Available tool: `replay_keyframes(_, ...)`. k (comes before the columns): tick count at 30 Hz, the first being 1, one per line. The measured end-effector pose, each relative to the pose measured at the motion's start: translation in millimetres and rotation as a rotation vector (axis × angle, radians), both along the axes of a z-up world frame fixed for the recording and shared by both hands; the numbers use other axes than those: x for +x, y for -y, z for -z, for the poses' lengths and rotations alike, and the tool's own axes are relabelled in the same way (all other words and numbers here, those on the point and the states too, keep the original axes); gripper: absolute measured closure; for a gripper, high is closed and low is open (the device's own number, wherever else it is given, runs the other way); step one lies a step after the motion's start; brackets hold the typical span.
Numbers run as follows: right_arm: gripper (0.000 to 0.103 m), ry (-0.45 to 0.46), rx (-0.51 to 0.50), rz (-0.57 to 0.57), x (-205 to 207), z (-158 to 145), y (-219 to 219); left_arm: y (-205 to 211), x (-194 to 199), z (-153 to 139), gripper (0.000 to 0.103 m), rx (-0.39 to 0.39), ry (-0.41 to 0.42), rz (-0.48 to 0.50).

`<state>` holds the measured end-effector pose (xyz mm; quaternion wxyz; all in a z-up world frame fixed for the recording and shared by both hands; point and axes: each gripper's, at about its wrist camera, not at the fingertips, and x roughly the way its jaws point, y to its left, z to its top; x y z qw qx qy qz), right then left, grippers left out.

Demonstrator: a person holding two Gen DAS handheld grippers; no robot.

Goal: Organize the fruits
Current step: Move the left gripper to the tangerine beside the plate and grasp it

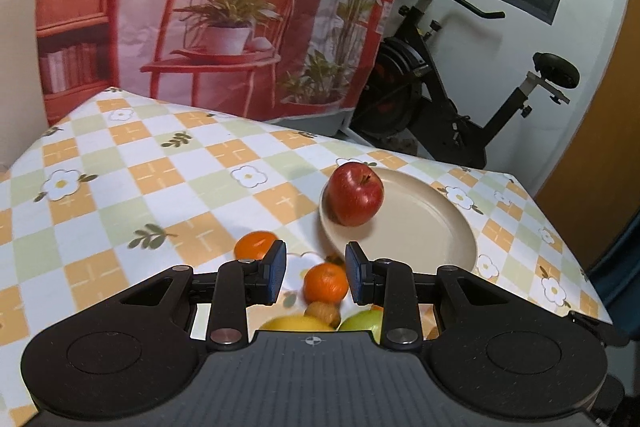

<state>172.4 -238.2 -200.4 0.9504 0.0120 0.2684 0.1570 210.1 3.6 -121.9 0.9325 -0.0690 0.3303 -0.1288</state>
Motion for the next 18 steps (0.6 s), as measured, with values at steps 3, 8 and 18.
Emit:
replay_keyframes(3,0.063,-0.027,0.047,0.011,3.9,2.8,9.3,-4.3,-8.2,0.6,0.069,0.006,0.003,-0.015)
replay_keyframes(8,0.065,-0.086,0.111,0.004,11.8,7.3,18.5,-13.3,-12.6,-0.3,0.069,-0.007,-0.003,-0.045)
replay_keyframes(18,0.068,-0.099,0.064,-0.041,11.5,6.8,7.2,-14.2,-16.6,7.4,0.069,0.002,-0.032,-0.056)
